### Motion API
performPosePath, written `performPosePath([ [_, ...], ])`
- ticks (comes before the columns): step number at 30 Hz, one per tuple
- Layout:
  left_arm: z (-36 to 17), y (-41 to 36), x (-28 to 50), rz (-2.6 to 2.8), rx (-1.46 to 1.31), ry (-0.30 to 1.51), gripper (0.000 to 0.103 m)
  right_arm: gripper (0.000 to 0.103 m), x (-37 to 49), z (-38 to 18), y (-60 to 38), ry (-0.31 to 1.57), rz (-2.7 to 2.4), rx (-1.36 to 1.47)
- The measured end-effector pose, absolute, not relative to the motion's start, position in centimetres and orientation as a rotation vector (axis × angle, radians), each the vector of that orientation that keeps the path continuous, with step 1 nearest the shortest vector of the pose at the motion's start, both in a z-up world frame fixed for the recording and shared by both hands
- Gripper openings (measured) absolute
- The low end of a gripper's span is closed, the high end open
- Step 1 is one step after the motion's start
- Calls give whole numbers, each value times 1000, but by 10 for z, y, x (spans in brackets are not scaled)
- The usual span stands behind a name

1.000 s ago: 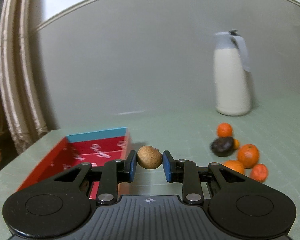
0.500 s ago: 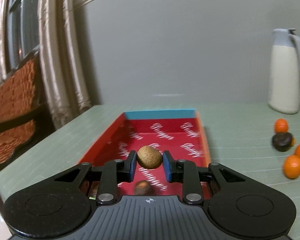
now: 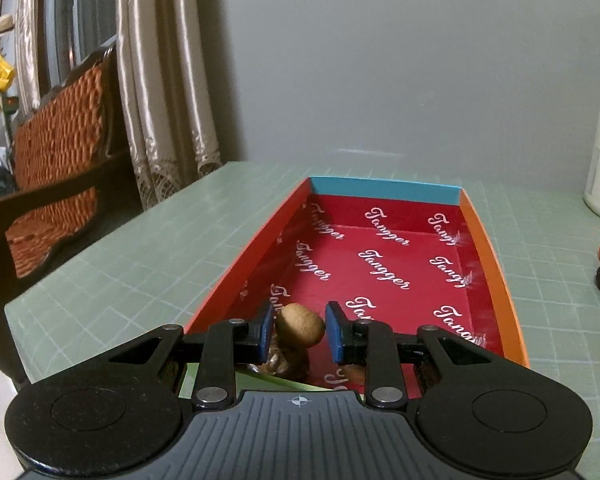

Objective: Organize fruits
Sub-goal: 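Carry the tan fruit into the red box and open the left gripper, then move the right gripper toward the mandarin oranges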

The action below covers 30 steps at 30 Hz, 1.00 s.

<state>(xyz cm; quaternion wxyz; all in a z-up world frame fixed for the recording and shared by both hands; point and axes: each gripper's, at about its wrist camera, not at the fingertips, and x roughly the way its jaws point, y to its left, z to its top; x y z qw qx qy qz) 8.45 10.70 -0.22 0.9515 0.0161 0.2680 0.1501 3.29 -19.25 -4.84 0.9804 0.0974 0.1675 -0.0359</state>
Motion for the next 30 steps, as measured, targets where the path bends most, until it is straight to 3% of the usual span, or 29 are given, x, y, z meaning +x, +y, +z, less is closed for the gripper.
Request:
performPosePath([
  [8,-1,114,81,295,10,539,31,73,44,-50,-174,355,-3,178],
  [10,-1,116,79,305,7,535,55,73,46,-49,-167,353,15,164],
  [11,0,117,77,312,4,526,61,73,46,-49,-164,352,24,156],
  [16,3,120,72,292,5,499,62,72,49,-47,-152,347,58,132],
  [21,5,122,69,281,4,481,62,61,54,-47,-148,360,71,135],
  [23,8,123,65,277,-1,459,68,61,55,-47,-148,361,66,137],
  [24,9,123,61,284,0,444,82,61,56,-47,-148,361,66,142],
  [25,11,124,58,287,-5,422,88,61,56,-47,-148,362,65,145],
  [28,16,126,52,259,-23,387,90,61,58,-48,-148,369,62,150],
  [30,15,126,52,270,-12,390,98,61,59,-48,-148,374,61,158],
])
